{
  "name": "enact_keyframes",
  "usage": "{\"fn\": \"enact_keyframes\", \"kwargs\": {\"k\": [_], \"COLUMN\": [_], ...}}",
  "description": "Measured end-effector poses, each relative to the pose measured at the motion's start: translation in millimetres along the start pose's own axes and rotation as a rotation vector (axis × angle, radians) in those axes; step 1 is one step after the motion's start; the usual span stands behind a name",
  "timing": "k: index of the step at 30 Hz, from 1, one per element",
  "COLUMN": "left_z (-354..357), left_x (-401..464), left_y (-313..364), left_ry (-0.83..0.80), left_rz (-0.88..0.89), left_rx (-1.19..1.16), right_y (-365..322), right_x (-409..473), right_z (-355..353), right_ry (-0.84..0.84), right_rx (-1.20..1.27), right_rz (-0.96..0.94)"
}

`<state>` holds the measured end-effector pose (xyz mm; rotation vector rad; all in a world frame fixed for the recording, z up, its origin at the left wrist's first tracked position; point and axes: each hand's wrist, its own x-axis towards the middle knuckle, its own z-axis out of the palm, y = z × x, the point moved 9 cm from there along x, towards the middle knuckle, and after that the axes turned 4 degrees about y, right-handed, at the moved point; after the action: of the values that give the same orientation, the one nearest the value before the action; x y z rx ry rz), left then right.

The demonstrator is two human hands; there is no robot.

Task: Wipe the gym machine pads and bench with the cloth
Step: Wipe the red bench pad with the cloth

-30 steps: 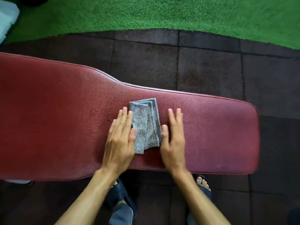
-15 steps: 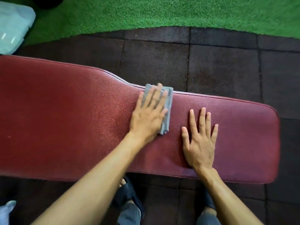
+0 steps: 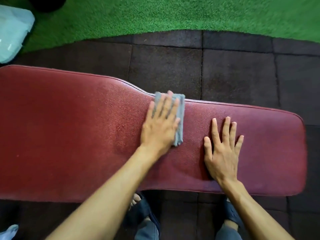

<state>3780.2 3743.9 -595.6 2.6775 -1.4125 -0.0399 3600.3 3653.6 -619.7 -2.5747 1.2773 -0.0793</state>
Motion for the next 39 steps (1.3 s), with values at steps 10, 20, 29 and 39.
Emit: {"fn": "enact_keyframes", "kwargs": {"k": [10,20,29,39], "left_z": [-24,-33,-31,-60], "left_x": [-140,-16,-139,-67], "left_y": [-63,-141,-85,-238], "left_ry": [-0.060,-0.006,0.007,0.031], "left_rz": [-0.129,-0.149,-0.118,-0.181], "left_rx": [0.082,0.066,0.057,-0.005], "right_y": [-102,-105,-162,-204], "right_x": [5,-6,2,-10], "right_z": [15,17,24,29], "right_ry": [-0.006,-0.010,0.007,0.018], "right_rx": [-0.023,0.038,0.056,0.062], "right_rz": [-0.105,-0.072,-0.102,-0.044]}}
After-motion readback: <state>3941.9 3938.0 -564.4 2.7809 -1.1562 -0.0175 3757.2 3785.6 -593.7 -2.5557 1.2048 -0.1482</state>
